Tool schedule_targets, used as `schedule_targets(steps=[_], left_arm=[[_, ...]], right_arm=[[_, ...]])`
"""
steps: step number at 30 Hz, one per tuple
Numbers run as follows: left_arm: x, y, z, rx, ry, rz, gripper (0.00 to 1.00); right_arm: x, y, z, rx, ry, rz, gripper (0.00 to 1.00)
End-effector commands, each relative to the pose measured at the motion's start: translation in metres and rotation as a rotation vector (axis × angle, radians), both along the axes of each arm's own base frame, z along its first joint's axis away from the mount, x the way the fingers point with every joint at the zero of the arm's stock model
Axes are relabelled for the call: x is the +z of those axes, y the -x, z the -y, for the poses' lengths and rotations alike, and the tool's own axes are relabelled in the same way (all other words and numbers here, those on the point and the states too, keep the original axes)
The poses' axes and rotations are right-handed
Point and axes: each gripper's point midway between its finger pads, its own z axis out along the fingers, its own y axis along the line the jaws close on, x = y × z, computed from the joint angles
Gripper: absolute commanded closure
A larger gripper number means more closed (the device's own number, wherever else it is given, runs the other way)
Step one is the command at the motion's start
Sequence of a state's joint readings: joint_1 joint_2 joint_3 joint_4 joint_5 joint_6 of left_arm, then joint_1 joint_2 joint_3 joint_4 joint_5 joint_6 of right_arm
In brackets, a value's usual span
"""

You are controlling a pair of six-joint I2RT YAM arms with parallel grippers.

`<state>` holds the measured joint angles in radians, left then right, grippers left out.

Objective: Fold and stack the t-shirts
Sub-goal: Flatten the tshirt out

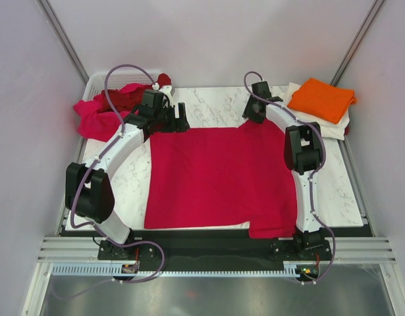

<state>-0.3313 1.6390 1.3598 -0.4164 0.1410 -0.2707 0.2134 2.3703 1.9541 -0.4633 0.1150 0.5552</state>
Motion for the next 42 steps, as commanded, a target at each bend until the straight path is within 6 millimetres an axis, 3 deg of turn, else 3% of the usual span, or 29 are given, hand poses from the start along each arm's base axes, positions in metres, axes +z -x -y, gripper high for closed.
schedule_targets(steps=[1, 4, 8, 13, 17, 20, 27, 30, 31, 32, 33, 37, 42], left_arm=[[0.023, -0.003, 0.000, -0.028, 0.002, 0.082, 0.12], [0.023, -0.003, -0.001, -0.027, -0.001, 0.082, 0.12], [0.021, -0.004, -0.002, -0.024, -0.006, 0.080, 0.12], [0.019, -0.004, -0.001, -0.025, -0.007, 0.074, 0.12], [0.019, -0.004, -0.001, -0.028, -0.005, 0.074, 0.12], [0.019, -0.004, -0.001, -0.026, -0.008, 0.075, 0.12], [0.016, -0.005, -0.003, -0.021, -0.020, 0.073, 0.12], [0.015, -0.005, -0.004, -0.019, -0.023, 0.072, 0.12], [0.015, -0.005, -0.004, -0.018, -0.024, 0.073, 0.12], [0.015, -0.005, -0.004, -0.019, -0.023, 0.072, 0.12], [0.016, -0.005, -0.004, -0.019, -0.023, 0.074, 0.12], [0.016, -0.005, -0.004, -0.018, -0.023, 0.076, 0.12], [0.016, -0.005, -0.004, -0.021, -0.022, 0.076, 0.12]], right_arm=[[-0.011, 0.002, -0.005, 0.013, 0.039, -0.021, 0.47], [-0.017, 0.004, -0.011, 0.027, 0.044, -0.030, 0.53], [-0.017, 0.007, -0.012, 0.026, 0.063, -0.030, 0.69], [-0.009, 0.013, -0.007, 0.016, 0.090, -0.024, 0.77], [-0.002, 0.018, -0.004, 0.025, 0.113, -0.017, 1.00], [0.008, 0.019, -0.003, 0.025, 0.111, -0.003, 1.00], [0.062, 0.023, -0.018, 0.042, 0.140, 0.096, 1.00], [0.079, 0.028, -0.015, 0.023, 0.161, 0.125, 1.00], [0.079, 0.031, -0.012, 0.016, 0.171, 0.122, 0.94], [0.080, 0.032, -0.011, 0.018, 0.177, 0.123, 0.54], [0.082, 0.033, -0.010, 0.015, 0.179, 0.123, 0.43], [0.070, 0.041, -0.011, 0.028, 0.175, 0.095, 0.35], [0.054, 0.044, -0.016, 0.046, 0.161, 0.064, 0.36]])
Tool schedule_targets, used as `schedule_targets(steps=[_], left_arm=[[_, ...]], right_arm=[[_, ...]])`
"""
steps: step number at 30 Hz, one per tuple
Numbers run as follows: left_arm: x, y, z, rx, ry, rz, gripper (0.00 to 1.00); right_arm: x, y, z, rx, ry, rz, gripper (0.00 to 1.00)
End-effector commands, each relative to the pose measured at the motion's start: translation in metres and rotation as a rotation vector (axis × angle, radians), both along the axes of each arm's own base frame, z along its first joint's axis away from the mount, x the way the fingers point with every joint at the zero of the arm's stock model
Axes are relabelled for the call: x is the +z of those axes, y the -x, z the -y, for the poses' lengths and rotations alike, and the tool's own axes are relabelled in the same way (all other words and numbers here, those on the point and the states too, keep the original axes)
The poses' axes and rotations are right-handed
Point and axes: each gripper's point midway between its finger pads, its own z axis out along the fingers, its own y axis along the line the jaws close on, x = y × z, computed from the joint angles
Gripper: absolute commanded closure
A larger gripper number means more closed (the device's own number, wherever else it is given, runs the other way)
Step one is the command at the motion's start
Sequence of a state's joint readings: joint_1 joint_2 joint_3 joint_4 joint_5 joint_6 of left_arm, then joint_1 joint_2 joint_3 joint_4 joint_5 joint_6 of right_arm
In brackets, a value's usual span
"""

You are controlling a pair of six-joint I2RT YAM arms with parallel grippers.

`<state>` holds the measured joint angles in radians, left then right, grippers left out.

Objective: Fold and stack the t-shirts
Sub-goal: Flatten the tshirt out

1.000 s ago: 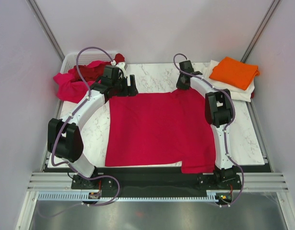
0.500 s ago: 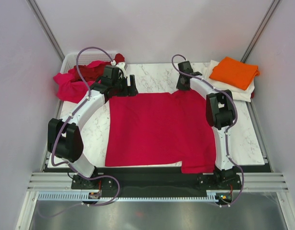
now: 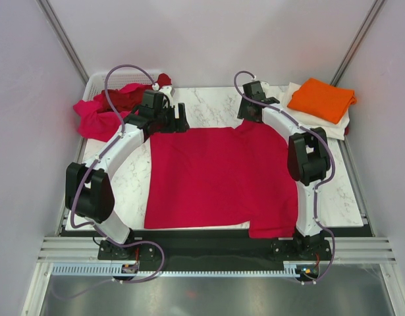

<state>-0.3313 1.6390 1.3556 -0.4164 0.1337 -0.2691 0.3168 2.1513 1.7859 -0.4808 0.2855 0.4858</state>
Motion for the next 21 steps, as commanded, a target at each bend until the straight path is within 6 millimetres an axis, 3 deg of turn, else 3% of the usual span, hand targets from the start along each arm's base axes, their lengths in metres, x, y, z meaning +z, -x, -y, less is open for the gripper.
schedule_targets(steps=[1, 7, 17, 20, 21], left_arm=[[0.017, -0.004, -0.002, -0.026, -0.017, 0.075, 0.12], [0.019, -0.005, -0.003, -0.026, -0.018, 0.078, 0.12], [0.019, -0.005, -0.004, -0.024, -0.025, 0.085, 0.11], [0.019, -0.004, -0.004, -0.024, -0.026, 0.083, 0.11], [0.019, -0.005, -0.004, -0.024, -0.026, 0.083, 0.11]], right_arm=[[-0.004, 0.001, -0.002, 0.003, -0.003, -0.003, 0.37], [-0.022, -0.007, -0.012, 0.016, -0.025, -0.024, 0.44], [-0.049, -0.009, -0.012, 0.000, -0.019, -0.065, 0.45], [-0.053, -0.011, -0.011, -0.003, -0.016, -0.065, 0.51], [-0.051, -0.013, -0.013, -0.001, -0.017, -0.060, 0.60]])
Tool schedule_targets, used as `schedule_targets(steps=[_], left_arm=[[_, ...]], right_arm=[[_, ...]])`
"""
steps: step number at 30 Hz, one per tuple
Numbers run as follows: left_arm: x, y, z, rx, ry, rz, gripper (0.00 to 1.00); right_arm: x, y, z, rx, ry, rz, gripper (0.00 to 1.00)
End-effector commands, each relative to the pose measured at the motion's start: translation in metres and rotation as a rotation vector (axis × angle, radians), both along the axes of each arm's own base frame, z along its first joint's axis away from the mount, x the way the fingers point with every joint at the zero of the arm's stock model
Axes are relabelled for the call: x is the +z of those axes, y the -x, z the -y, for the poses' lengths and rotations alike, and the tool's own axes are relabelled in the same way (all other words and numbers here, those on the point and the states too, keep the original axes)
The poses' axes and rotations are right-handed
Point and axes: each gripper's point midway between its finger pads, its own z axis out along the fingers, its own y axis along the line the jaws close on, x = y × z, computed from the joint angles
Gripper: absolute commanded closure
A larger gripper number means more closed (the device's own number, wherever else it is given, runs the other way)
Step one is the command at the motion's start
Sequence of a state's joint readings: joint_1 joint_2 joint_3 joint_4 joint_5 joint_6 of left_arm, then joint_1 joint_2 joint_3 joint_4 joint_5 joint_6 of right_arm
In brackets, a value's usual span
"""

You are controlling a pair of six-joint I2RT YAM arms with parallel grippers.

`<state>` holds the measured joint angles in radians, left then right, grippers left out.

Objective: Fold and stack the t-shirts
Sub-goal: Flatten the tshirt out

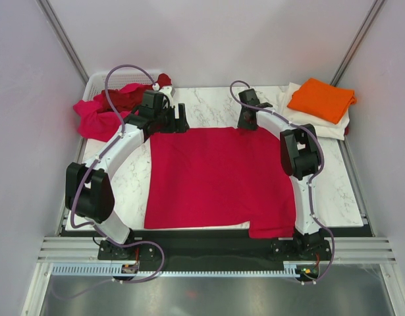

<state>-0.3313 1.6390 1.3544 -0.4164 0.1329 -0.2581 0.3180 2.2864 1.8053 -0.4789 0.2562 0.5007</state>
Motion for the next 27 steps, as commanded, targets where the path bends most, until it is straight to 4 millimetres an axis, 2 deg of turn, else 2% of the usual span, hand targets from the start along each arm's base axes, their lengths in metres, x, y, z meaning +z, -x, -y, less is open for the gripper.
schedule_targets(steps=[1, 2, 3, 6, 11, 12, 14, 15, 16, 17, 18, 19, 20, 22, 23, 24, 25, 26, 27], left_arm=[[0.018, -0.005, -0.004, -0.018, -0.018, 0.077, 0.11], [0.018, -0.005, -0.004, -0.016, -0.019, 0.078, 0.11], [0.020, -0.005, -0.004, -0.017, -0.017, 0.080, 0.11], [0.018, -0.005, -0.004, -0.015, -0.020, 0.078, 0.11], [0.020, -0.005, -0.004, -0.017, -0.017, 0.082, 0.11], [0.021, -0.005, -0.004, -0.016, -0.017, 0.085, 0.11], [0.019, -0.005, -0.004, -0.017, -0.017, 0.080, 0.11], [0.018, -0.005, -0.004, -0.018, -0.018, 0.077, 0.11], [0.019, -0.005, -0.003, -0.019, -0.017, 0.078, 0.11], [0.018, -0.005, -0.004, -0.018, -0.019, 0.076, 0.11], [0.017, -0.005, -0.003, -0.019, -0.018, 0.076, 0.11], [0.017, -0.005, -0.004, -0.018, -0.019, 0.074, 0.11], [0.017, -0.005, -0.003, -0.019, -0.018, 0.074, 0.11], [0.016, -0.005, -0.004, -0.016, -0.023, 0.074, 0.11], [0.017, -0.005, -0.004, -0.015, -0.024, 0.076, 0.11], [0.015, -0.005, -0.005, -0.013, -0.027, 0.074, 0.11], [0.013, -0.005, -0.004, -0.014, -0.029, 0.070, 0.11], [0.012, -0.005, -0.005, -0.014, -0.031, 0.066, 0.11], [0.012, -0.006, -0.004, -0.015, -0.029, 0.068, 0.11]], right_arm=[[0.014, -0.016, -0.007, -0.012, -0.021, 0.055, 0.65], [0.015, -0.017, -0.006, -0.014, -0.018, 0.059, 0.71], [0.017, -0.018, -0.007, -0.012, -0.020, 0.063, 0.82], [0.029, -0.020, -0.006, -0.018, -0.020, 0.086, 0.95], [0.056, -0.027, -0.014, -0.005, -0.028, 0.141, 0.95], [0.066, -0.033, -0.021, 0.022, -0.039, 0.163, 0.95], [0.063, -0.039, -0.036, 0.067, -0.051, 0.167, 0.95], [0.075, -0.048, -0.047, 0.099, -0.080, 0.199, 0.94], [0.064, -0.053, -0.052, 0.115, -0.071, 0.191, 0.94], [0.061, -0.058, -0.057, 0.123, -0.070, 0.198, 0.92], [0.070, -0.067, -0.065, 0.146, -0.090, 0.228, 0.71], [0.051, -0.072, -0.068, 0.161, -0.082, 0.212, 0.56], [0.060, -0.081, -0.073, 0.168, -0.088, 0.243, 0.31], [0.043, -0.087, -0.072, 0.172, -0.069, 0.232, 0.17], [0.044, -0.089, -0.072, 0.169, -0.064, 0.237, 0.13], [0.044, -0.089, -0.070, 0.164, -0.056, 0.238, 0.10], [0.058, -0.089, -0.064, 0.139, -0.036, 0.261, 0.09], [0.050, -0.082, -0.058, 0.126, -0.019, 0.239, 0.08], [0.054, -0.079, -0.053, 0.114, -0.008, 0.245, 0.08]])
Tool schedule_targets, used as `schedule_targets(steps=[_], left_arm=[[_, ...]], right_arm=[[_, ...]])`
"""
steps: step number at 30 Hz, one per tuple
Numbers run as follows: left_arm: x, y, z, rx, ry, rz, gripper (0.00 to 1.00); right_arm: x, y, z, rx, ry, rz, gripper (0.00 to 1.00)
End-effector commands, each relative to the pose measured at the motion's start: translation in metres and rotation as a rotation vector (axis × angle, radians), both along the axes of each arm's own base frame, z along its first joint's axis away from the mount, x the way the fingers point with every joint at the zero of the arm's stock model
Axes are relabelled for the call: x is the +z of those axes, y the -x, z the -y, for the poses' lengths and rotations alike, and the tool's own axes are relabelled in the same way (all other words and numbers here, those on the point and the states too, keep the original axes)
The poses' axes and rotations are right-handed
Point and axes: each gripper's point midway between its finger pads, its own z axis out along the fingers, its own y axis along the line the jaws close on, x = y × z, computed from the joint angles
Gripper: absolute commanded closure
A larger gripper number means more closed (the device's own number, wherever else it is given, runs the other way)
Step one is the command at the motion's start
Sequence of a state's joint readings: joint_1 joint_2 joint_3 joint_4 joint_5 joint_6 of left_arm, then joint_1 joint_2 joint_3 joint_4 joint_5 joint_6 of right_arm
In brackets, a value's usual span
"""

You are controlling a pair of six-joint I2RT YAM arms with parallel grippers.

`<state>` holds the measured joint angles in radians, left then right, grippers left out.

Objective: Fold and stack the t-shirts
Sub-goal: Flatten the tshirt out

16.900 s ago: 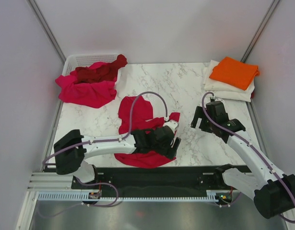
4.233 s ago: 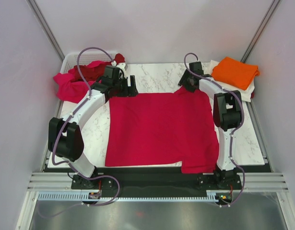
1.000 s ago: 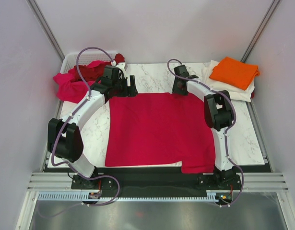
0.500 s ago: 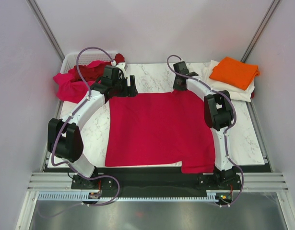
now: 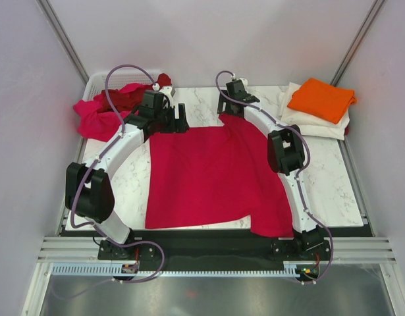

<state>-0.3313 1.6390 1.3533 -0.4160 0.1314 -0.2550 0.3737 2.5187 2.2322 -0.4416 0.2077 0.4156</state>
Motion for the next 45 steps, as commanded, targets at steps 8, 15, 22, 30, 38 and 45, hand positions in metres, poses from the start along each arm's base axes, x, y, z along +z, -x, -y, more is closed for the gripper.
schedule_targets(steps=[8, 15, 22, 30, 38, 45], left_arm=[[0.013, -0.004, -0.001, -0.021, -0.008, 0.060, 0.11], [0.009, -0.004, 0.000, -0.024, -0.015, 0.053, 0.11], [0.006, -0.005, 0.000, -0.024, -0.025, 0.049, 0.11], [0.004, -0.007, -0.003, -0.016, -0.044, 0.052, 0.11], [-0.001, -0.012, -0.010, -0.002, -0.086, 0.060, 0.11], [0.032, 0.007, -0.008, 0.042, -0.138, 0.148, 0.10]], right_arm=[[0.033, 0.019, 0.047, -0.082, -0.018, 0.074, 0.06], [-0.025, 0.005, 0.062, -0.100, -0.078, -0.031, 0.07], [-0.046, -0.008, 0.102, -0.197, -0.083, -0.058, 0.07], [-0.062, -0.027, 0.141, -0.310, -0.040, -0.071, 0.06], [-0.052, -0.050, 0.143, -0.306, -0.120, -0.031, 0.05], [0.064, -0.049, 0.093, -0.041, -0.324, 0.107, 0.02]])
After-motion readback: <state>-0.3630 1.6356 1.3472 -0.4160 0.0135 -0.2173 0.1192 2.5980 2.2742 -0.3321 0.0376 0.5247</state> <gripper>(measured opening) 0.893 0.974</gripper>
